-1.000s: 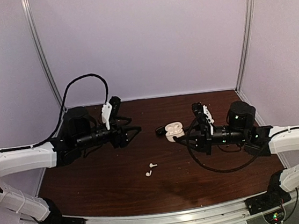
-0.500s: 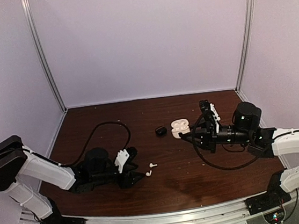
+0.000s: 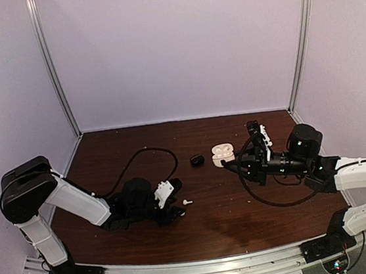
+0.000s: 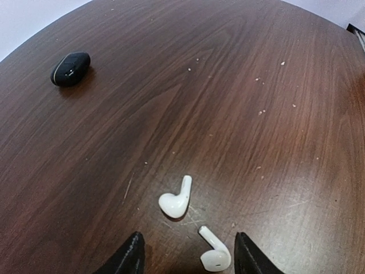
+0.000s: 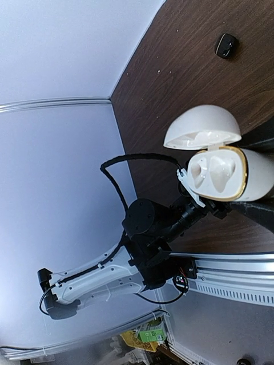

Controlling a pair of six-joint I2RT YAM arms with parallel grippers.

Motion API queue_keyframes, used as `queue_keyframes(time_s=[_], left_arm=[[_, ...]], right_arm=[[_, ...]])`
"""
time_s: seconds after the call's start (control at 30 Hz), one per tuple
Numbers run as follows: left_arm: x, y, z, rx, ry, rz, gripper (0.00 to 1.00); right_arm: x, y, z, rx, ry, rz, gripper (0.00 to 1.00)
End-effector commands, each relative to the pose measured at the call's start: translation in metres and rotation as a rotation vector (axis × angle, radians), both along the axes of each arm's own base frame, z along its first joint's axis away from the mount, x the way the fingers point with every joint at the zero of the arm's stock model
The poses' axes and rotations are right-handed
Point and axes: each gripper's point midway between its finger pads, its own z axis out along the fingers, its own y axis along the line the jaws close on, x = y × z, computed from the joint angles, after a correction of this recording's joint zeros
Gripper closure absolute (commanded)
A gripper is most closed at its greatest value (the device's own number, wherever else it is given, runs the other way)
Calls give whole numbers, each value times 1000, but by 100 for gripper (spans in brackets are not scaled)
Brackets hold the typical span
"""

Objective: Insert the wireless bluetooth earbuds into the charging case
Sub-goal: Pick up the left earbud from the center of the board.

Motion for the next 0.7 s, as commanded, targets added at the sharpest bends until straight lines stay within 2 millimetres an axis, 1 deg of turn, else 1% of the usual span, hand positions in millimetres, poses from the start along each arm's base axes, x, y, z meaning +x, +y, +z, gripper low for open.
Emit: queue_keyframes(time_s=[0.0,0.1,0.23,0.27,0.33,0.43,0.47,0.53,0.67], left_arm=[[5,1,-8,63,-23,-1,45],[-3,-2,-12,72,-8,-48,45],[-29,-8,-20,117,-25,-166,37],[-29,-7,-25,133,-19,-162,37],[-24,-4,-33,167,-10,-129,38],[-10,1,-33,195,-31,-48,40],[-3,4,-34,213,-47,-11,41],[5,9,-38,247,-60,26,42],[15,26,-50,335,-76,75,43]], right_arm=[[-3,-4,5,23,-12,6,100],[-2,-4,3,20,-5,1,100],[0,-5,3,22,-3,-4,100],[0,-5,3,22,-2,-3,100],[0,-5,2,22,2,-3,100],[1,-5,3,22,3,-4,100],[1,-5,3,22,3,-3,100],[1,-5,3,23,3,-3,100],[2,-6,3,21,4,-4,100]])
